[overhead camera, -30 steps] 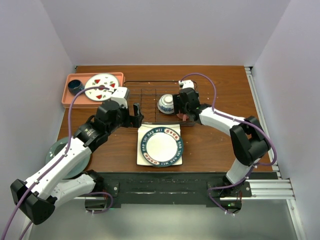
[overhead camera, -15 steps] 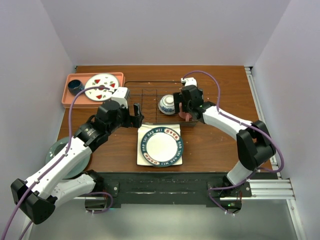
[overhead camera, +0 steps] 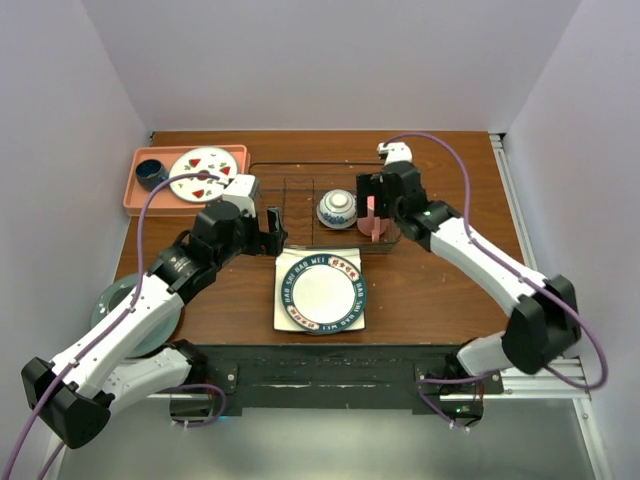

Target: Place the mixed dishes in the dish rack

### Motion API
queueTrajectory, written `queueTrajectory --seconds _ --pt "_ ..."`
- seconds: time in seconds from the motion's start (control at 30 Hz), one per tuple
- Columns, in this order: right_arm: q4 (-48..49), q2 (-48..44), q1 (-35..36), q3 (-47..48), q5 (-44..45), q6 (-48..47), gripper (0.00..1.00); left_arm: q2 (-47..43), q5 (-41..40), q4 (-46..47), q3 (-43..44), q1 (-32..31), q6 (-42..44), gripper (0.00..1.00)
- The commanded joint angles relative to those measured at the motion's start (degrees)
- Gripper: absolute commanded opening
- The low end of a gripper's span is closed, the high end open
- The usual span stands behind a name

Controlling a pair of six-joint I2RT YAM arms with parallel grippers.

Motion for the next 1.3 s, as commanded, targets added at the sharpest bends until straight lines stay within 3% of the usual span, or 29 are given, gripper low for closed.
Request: queueTrajectory --seconds 0.0,0.13,0.37,0.63,0.9,1.27 --pt "-6.93 -7.37 0.0 3.72 -5.89 1.49 0.99 -1.6 2.32 1.56 -1.51 0.16 0.44 1.0" --pt "-9.85 -12.39 0.0 -1.53 -16.77 4.64 0.99 -2.75 5.67 4.11 -4.41 0.16 -0.87 1.0" --pt "-4.07 -25.31 0.0 -17.45 -31.37 12.65 0.95 -1.52 11.2 6.05 -9.59 0.07 -4.57 0.98" --pt "0.07 -24.45 0.0 -26.68 -34.47 16.35 0.69 0.5 15.96 8.69 -13.73 0.07 -6.51 0.83" --pt "6.05 -21.02 0.26 -30.99 -36.84 18.28 0.58 1.91 18.5 9.83 -16.1 -0.02 -6.95 0.61" --pt "3.52 -20.22 0.26 -31.0 -33.86 17.05 0.34 4.63 20.09 12.03 -16.72 0.07 -7.03 0.56"
